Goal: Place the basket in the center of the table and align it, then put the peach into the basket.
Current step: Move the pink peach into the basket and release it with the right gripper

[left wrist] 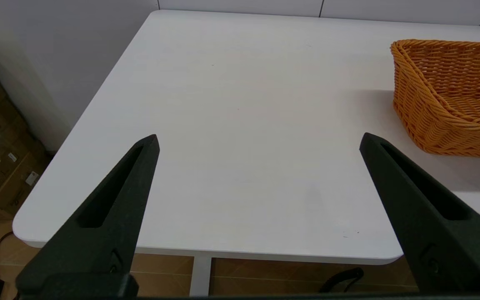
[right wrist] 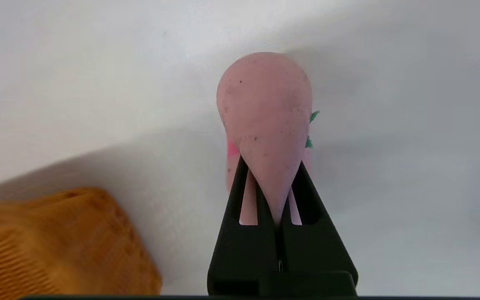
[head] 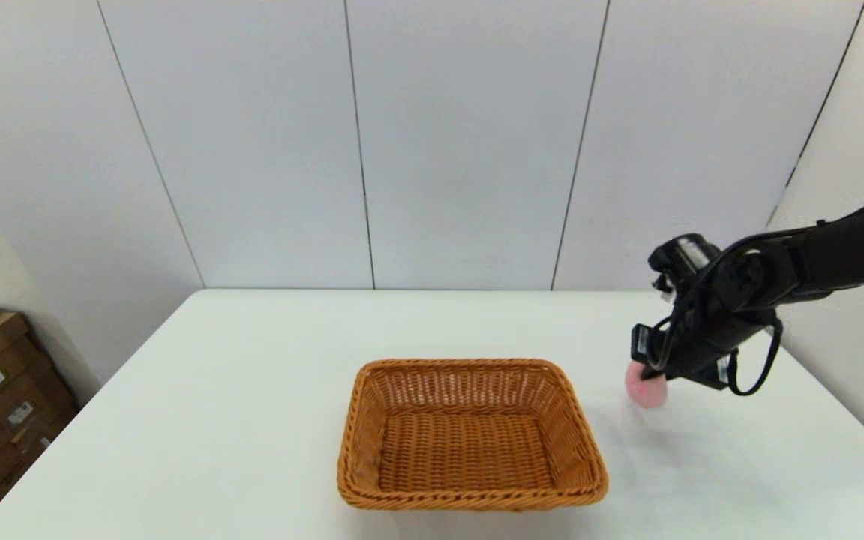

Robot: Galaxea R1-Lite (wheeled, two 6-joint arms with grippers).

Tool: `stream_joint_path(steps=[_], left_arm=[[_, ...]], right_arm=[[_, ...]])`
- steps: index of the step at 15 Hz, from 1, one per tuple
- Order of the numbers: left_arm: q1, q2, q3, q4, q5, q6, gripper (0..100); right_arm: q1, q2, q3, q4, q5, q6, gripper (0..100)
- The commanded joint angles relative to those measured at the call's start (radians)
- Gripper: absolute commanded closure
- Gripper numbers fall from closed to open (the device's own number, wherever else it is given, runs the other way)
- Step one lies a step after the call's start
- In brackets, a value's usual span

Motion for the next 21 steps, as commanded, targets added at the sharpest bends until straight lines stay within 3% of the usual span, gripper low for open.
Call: stream_joint_path(steps=[1, 3, 6, 9, 17, 21], left_arm=[[0.0, 0.0, 0.0, 0.002, 0.001, -0.001, 0], [0.0, 0.0, 0.0, 0.001, 0.001, -0.001, 0], [0.0, 0.0, 0.0, 0.001, 0.001, -0.001, 0], [0.0, 0.0, 0.0, 0.002, 0.001, -0.001, 0], [0.0, 0.0, 0.0, 0.001, 0.001, -0.001, 0], [0.0, 0.0, 0.0, 0.002, 0.001, -0.001, 0]], right_arm=[[-0.005, -0.227, -0.002, 0.082, 0.068, 0.001, 100], [0.044, -0.331, -0.002, 0.155, 0.142, 0.001, 100], [0.212, -0.416, -0.003, 0.195, 0.138, -0.005, 100], [0.366, -0.35, -0.072, 0.224, 0.1, -0.006, 100], [0.519, -0.005, -0.282, 0.227, 0.094, -0.02, 100], [0.585, 0.078, -0.316, 0.227, 0.091, -0.02, 100]])
